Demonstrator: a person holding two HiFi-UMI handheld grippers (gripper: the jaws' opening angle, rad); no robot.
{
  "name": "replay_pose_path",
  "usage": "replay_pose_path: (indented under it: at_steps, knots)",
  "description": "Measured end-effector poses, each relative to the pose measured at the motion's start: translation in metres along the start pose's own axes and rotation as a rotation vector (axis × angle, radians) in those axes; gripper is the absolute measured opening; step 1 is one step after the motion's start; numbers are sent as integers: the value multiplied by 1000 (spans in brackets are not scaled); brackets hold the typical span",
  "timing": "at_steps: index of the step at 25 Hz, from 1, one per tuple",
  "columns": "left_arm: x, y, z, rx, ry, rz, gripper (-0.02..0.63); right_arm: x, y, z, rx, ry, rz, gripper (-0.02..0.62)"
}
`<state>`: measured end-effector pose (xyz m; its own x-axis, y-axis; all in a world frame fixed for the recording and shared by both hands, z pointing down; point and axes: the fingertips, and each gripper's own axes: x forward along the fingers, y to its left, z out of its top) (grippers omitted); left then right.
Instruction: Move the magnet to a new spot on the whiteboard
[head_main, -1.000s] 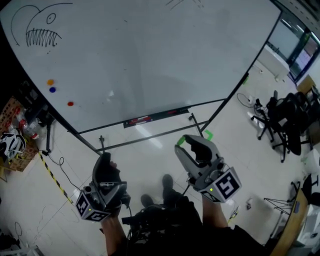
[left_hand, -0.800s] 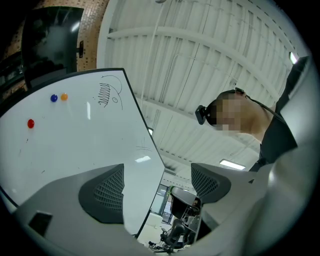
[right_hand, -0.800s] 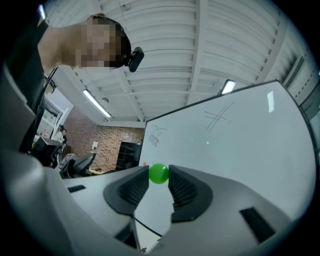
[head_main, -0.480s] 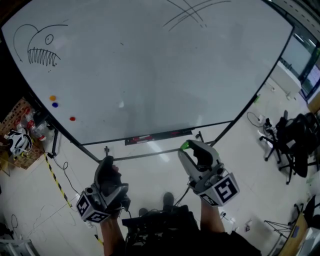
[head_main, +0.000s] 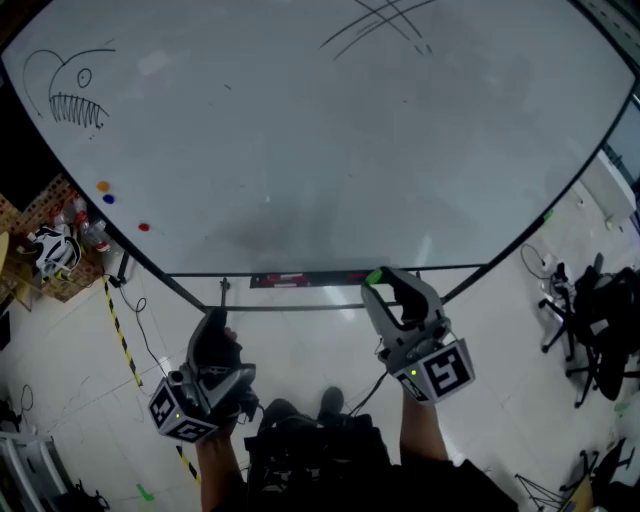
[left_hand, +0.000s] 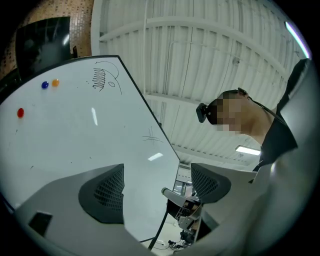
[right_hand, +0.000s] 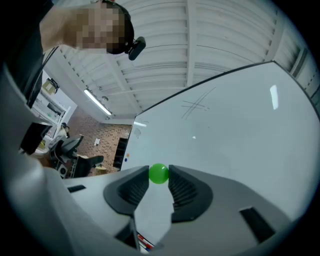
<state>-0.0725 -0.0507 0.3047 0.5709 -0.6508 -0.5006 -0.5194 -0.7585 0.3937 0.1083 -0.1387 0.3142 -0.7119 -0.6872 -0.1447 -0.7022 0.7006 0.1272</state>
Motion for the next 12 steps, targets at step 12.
replay_pose_path:
  at_steps: [12]
  knots:
    - [16,31,9,13,13,-31,417,41,-9,-10,-54,33,-18,147]
